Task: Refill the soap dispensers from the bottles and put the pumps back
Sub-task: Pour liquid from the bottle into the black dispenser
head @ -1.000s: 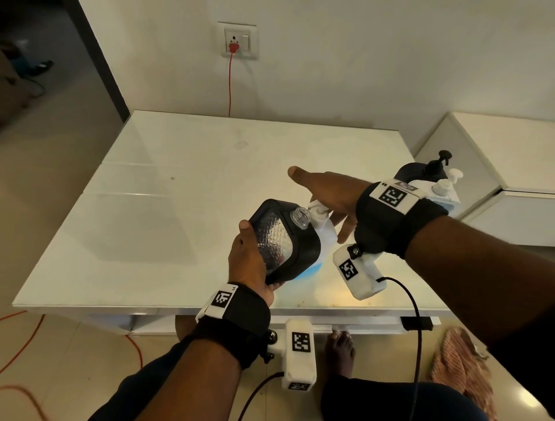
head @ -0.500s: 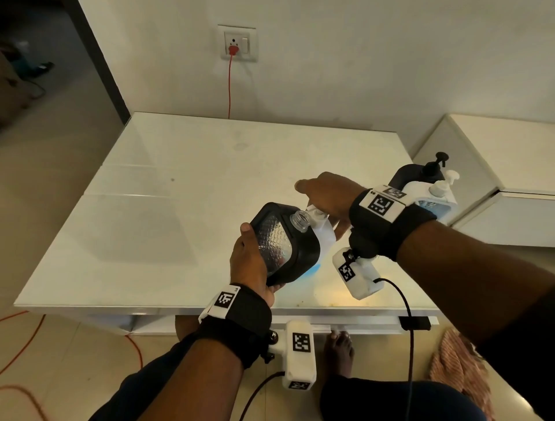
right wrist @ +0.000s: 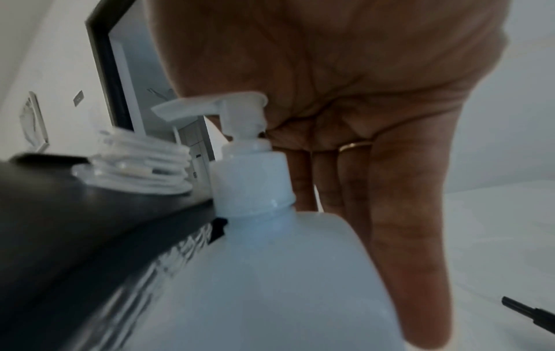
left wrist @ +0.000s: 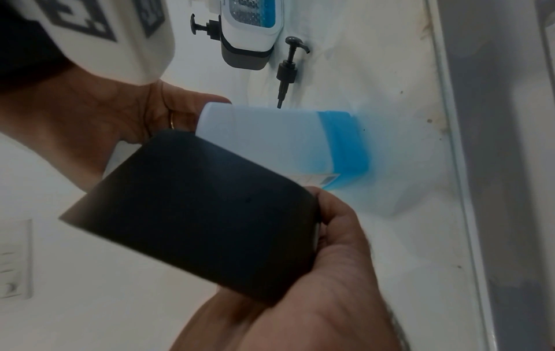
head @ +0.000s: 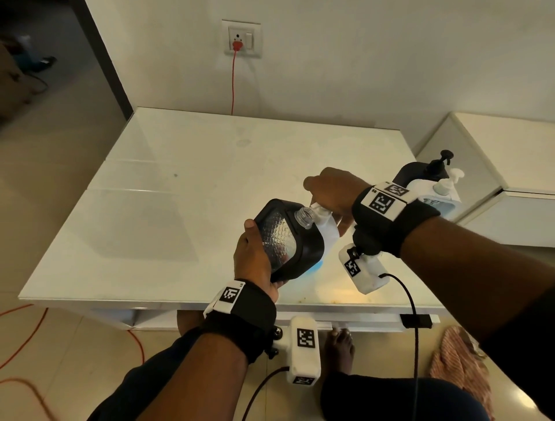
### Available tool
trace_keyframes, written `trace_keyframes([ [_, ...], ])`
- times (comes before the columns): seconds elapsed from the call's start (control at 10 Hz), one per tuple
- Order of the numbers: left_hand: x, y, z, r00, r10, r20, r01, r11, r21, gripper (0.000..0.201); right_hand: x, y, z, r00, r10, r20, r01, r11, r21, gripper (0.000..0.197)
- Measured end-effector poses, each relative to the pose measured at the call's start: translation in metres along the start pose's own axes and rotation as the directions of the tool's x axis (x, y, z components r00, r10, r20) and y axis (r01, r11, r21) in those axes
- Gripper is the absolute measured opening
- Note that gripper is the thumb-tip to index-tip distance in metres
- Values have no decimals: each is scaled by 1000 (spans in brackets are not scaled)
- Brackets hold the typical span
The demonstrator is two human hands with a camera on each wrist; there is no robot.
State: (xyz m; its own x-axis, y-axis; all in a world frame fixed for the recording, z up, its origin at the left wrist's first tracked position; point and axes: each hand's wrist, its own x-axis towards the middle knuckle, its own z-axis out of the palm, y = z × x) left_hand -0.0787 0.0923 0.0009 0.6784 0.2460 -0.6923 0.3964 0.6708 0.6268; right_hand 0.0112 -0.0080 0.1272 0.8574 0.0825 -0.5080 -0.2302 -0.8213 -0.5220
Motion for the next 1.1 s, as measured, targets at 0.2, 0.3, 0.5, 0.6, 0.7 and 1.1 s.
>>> trace_keyframes([
  [0.2, -3, 0, 0, 1000, -4, -2, 4, 1000, 7, 53, 1, -1, -5, 999, -31, 33, 32, 999, -6, 42],
  [0.3, -3, -1, -1, 1000, -10, -3, 10, 1000, 4, 52, 5, 4, 0, 997, -68, -28, 64, 991, -122, 32],
  [0.5, -2, -1, 1, 1000, 4, -14, -3, 1000, 19, 53, 7, 5, 1, 995, -67, -79, 56, 991, -124, 27],
  [0.6, -3, -2, 1, 1000, -2, -17, 2, 1000, 16, 54, 9, 7, -2, 999, -51, -18, 50, 998, -46, 49],
  [0.7, -3, 0, 1, 1000, 3, -13, -3, 1000, 15, 54, 7, 5, -4, 998, -56, 37, 59, 995, -82, 68],
  [1.1, -1, -1, 1, 999, -16, -30, 17, 999, 30, 51, 13, 6, 1, 993, -102, -59, 90, 979, -183, 52],
])
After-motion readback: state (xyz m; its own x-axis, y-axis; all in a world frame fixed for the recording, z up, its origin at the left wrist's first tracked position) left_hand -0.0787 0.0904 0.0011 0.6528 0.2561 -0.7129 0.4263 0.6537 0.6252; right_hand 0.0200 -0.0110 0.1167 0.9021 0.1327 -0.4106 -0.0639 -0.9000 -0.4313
